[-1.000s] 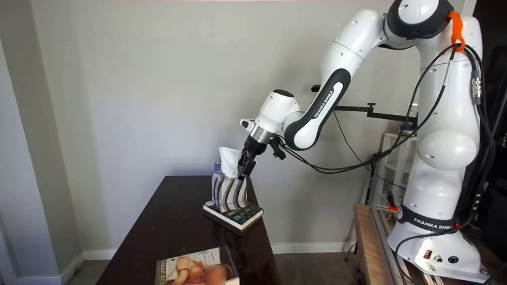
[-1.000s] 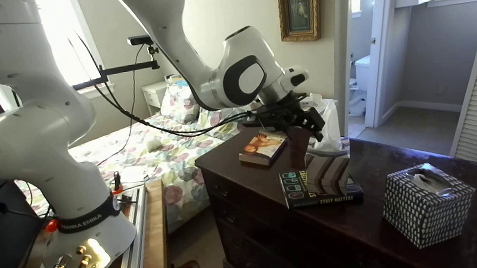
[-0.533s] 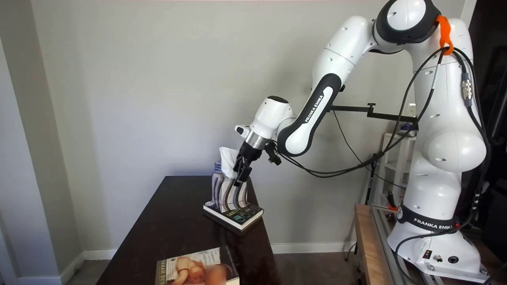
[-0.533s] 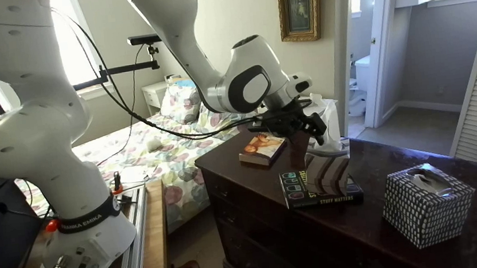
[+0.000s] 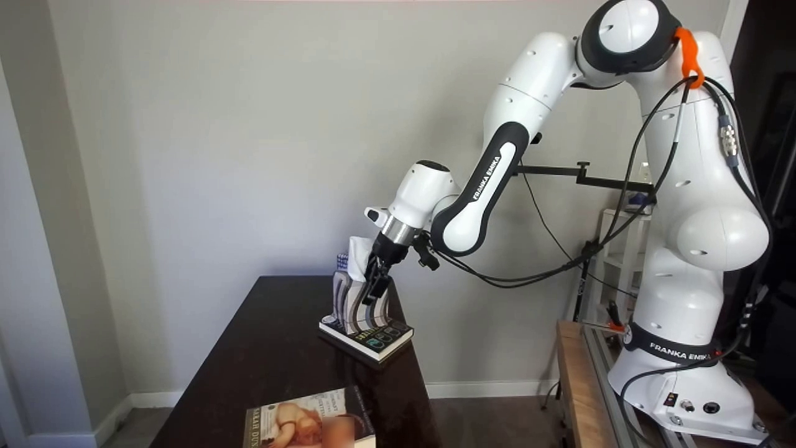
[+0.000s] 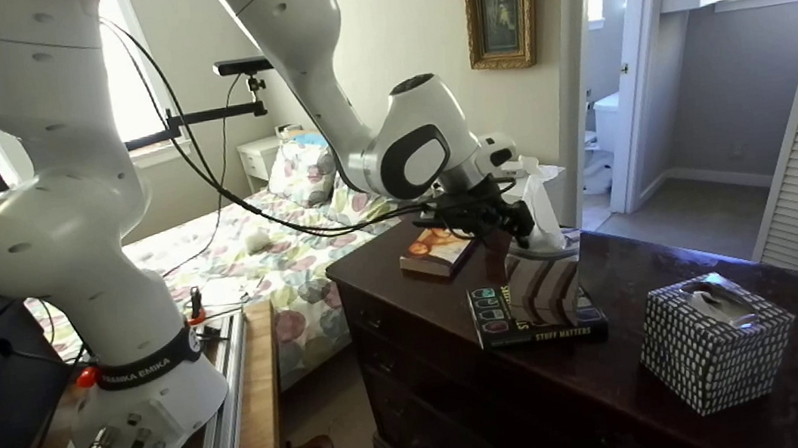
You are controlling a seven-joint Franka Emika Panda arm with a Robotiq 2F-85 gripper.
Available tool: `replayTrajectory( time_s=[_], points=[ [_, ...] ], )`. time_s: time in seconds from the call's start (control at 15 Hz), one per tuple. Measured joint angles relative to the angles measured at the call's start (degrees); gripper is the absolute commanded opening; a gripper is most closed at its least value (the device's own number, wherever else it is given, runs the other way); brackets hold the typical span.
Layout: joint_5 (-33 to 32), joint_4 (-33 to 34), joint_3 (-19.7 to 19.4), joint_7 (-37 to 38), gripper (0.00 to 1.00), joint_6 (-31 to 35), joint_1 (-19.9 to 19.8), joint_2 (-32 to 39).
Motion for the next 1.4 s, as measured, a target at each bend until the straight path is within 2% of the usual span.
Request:
replayTrajectory(
  time_s=[0.4,0.47,0.6,0.67,0.8,1.4],
  points=[
    [0.2,0.0,6.4,0.0,0.05,0.1,-5.2,0.3],
    [0.4,0.0,8.1,0.0,0.01,0.3,-6.5,0.3],
    [0.5,0.0,11.4,0.0,0.0,0.7,-8.7,0.3],
    [0.5,0.0,12.7,0.0,0.03,1.1,-9.4,0.3],
    [0.5,0.1,14.0,0.1,0.03,2.1,-9.6,0.3],
    [0.5,4.0,15.2,1.7,0.03,2.5,-6.8,1.3]
  ],
)
